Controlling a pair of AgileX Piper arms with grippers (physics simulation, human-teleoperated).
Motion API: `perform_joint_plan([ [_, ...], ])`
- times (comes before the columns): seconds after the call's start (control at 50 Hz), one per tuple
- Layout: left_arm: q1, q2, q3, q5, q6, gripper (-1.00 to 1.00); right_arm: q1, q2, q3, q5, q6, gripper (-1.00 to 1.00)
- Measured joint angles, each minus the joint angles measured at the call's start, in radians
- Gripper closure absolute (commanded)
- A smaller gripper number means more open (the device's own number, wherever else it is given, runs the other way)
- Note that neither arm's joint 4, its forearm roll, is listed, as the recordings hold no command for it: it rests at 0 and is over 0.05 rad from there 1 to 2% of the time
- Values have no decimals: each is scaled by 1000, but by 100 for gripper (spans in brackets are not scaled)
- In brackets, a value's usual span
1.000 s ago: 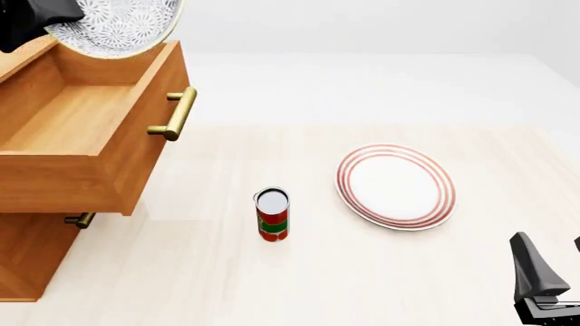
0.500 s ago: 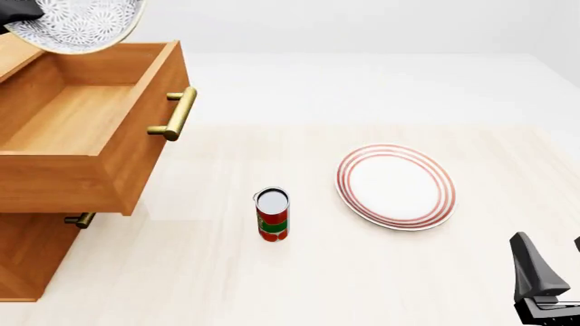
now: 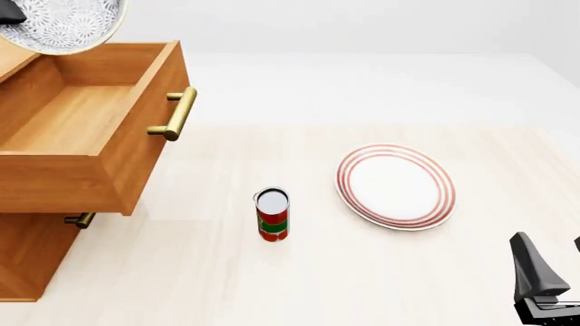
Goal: Put the bowl in the top drawer of the cabinet.
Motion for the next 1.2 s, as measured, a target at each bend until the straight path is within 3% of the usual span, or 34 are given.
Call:
perform_joint_plan([
  [0.62, 70, 72, -1, -1, 30, 100, 0, 0, 0, 0, 0, -100],
  [1.2, 99, 128, -63, 39, 70, 100, 1, 11, 6, -16, 0, -100],
])
